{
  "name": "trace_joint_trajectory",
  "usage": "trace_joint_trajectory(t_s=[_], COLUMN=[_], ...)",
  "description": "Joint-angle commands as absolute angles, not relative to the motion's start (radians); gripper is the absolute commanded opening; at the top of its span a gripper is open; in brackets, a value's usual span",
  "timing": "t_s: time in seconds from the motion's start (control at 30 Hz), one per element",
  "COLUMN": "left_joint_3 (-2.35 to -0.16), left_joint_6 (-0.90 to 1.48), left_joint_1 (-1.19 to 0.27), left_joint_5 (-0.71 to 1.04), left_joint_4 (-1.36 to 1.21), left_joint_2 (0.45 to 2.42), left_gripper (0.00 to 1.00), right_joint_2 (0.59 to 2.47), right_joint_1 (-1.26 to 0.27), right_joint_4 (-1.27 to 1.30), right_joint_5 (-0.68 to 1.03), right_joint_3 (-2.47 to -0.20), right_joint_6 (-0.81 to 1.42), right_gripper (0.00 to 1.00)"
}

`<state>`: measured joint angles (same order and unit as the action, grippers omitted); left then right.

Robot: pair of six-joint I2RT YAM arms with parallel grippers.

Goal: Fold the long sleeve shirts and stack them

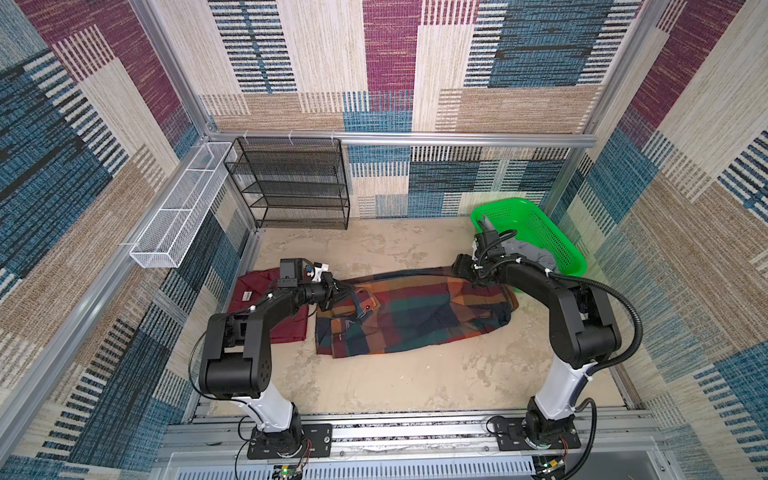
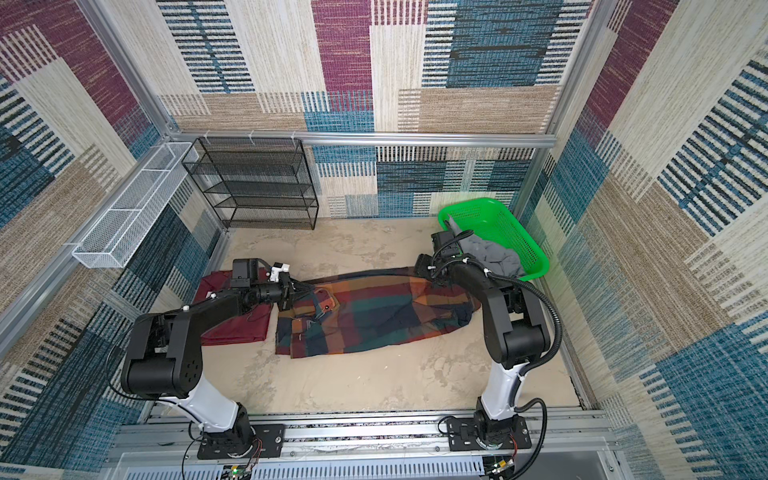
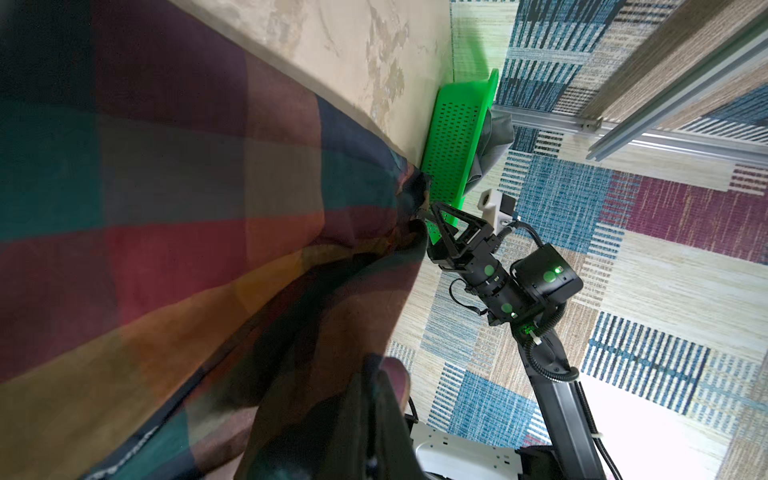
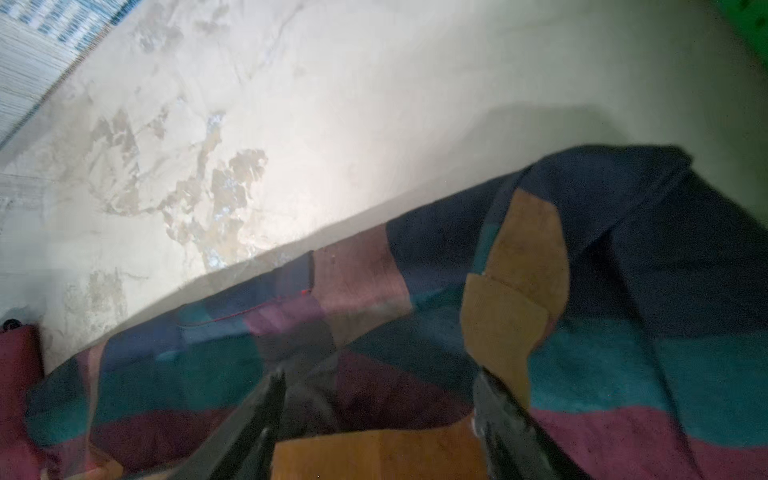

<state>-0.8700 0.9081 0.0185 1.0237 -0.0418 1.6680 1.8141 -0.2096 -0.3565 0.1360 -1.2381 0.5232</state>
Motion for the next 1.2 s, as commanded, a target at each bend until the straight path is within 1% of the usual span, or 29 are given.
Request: trace_joint_trajectory(t_s=[0.0, 0.07, 0.1, 0.13, 0.2, 0.27, 0.37, 0.47, 0.53, 0.63, 0.7, 0.77, 0.83, 0.87, 1.0, 1.17], left_joint_3=[-0.865, -0.874, -0.884, -0.896, -0.912, -0.928, -0.968, -1.024, -1.044, -1.048, -1.032, -0.989, -0.94, -0.926, -0.896, -0.878], left_joint_6=[0.885, 0.853, 0.829, 0.805, 0.787, 0.778, 0.721, 0.631, 0.58, 0.491, 0.44, 0.431, 0.433, 0.433, 0.412, 0.413], left_joint_1=[0.035, 0.044, 0.049, 0.053, 0.062, 0.073, 0.081, 0.083, 0.085, 0.089, 0.09, 0.093, 0.096, 0.097, 0.097, 0.097], left_joint_5=[1.064, 1.051, 1.038, 1.029, 1.025, 1.02, 0.973, 0.899, 0.838, 0.718, 0.623, 0.54, 0.502, 0.487, 0.45, 0.453], left_joint_4=[-0.092, -0.045, -0.007, 0.025, 0.058, 0.086, 0.193, 0.321, 0.387, 0.477, 0.515, 0.502, 0.47, 0.463, 0.466, 0.458], left_joint_2=[1.666, 1.652, 1.642, 1.63, 1.61, 1.583, 1.52, 1.444, 1.399, 1.332, 1.284, 1.226, 1.166, 1.144, 1.088, 1.084], left_gripper=[0.15, 0.3, 0.39, 0.44, 0.48, 0.5, 0.5, 0.51, 0.54, 0.59, 0.63, 0.69, 0.73, 0.74, 0.74, 0.74], right_joint_2=[1.781, 1.755, 1.738, 1.725, 1.707, 1.702, 1.669, 1.662, 1.702, 1.787, 1.844, 1.911, 1.987, 2.019, 2.138, 2.264], right_joint_1=[-0.209, -0.209, -0.211, -0.213, -0.218, -0.225, -0.265, -0.36, -0.427, -0.529, -0.573, -0.603, -0.634, -0.648, -0.692, -0.752], right_joint_4=[-0.344, -0.346, -0.336, -0.322, -0.313, -0.313, -0.291, -0.26, -0.251, -0.278, -0.266, -0.263, -0.268, -0.277, -0.332, -0.487], right_joint_5=[0.123, 0.136, 0.156, 0.191, 0.235, 0.28, 0.301, 0.345, 0.38, 0.336, 0.337, 0.342, 0.338, 0.323, 0.236, 0.027], right_joint_3=[-1.244, -1.238, -1.228, -1.215, -1.196, -1.182, -1.148, -1.153, -1.192, -1.291, -1.338, -1.393, -1.46, -1.489, -1.608, -1.784], right_joint_6=[0.515, 0.518, 0.516, 0.515, 0.517, 0.513, 0.517, 0.524, 0.537, 0.53, 0.54, 0.554, 0.553, 0.552, 0.566, 0.542], right_gripper=[0.73, 0.73, 0.73, 0.73, 0.73, 0.72, 0.71, 0.71, 0.71, 0.71, 0.71, 0.7, 0.7, 0.7, 0.69, 0.68])
